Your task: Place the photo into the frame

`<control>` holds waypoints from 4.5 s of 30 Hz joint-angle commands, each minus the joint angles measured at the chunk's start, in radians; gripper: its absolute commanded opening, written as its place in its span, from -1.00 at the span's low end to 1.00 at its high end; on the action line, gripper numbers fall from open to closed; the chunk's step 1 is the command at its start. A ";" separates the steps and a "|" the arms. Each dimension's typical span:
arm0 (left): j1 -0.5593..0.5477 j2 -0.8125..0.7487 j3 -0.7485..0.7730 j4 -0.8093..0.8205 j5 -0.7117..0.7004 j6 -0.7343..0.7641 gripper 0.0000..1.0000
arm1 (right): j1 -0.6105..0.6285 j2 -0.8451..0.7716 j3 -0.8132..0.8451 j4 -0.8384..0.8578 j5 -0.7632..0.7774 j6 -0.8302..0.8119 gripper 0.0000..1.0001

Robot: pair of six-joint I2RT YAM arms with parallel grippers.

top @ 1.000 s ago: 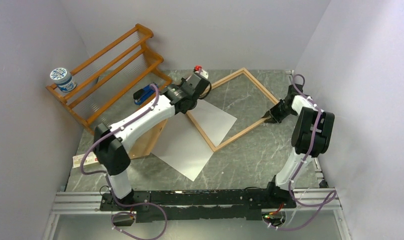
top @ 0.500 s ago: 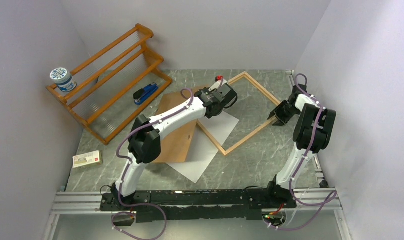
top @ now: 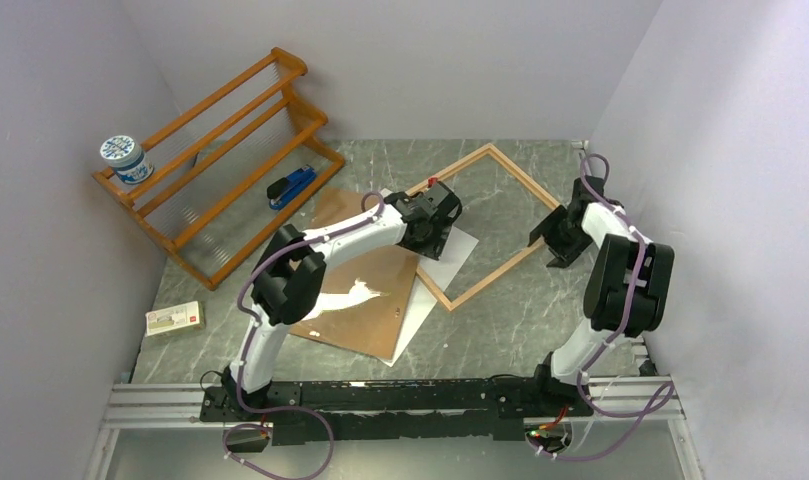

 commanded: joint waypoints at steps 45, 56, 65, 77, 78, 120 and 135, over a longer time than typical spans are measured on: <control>0.249 -0.550 -0.800 0.331 0.094 -0.153 0.23 | 0.331 0.016 0.169 -0.064 0.242 -0.017 0.16; 0.252 -0.570 -0.852 0.352 0.121 -0.128 0.17 | 0.556 0.382 0.728 -0.147 0.334 0.139 0.64; 0.256 -0.529 -0.859 0.364 0.135 -0.138 0.14 | 0.609 0.626 0.987 -0.279 0.473 0.151 0.68; 0.260 -0.534 -0.898 0.313 0.018 -0.140 0.10 | 0.615 0.694 1.010 -0.268 0.469 0.064 0.12; 0.260 -0.534 -0.905 0.317 0.024 -0.149 0.10 | 0.615 0.695 1.006 -0.270 0.467 0.049 0.01; 0.272 -0.597 -0.881 0.187 0.002 -0.201 0.16 | 0.607 0.508 0.994 -0.041 0.363 -0.393 -1.00; 0.271 -0.573 -0.892 0.192 -0.007 -0.197 0.22 | 0.553 0.501 1.098 -0.104 0.324 -0.343 -1.00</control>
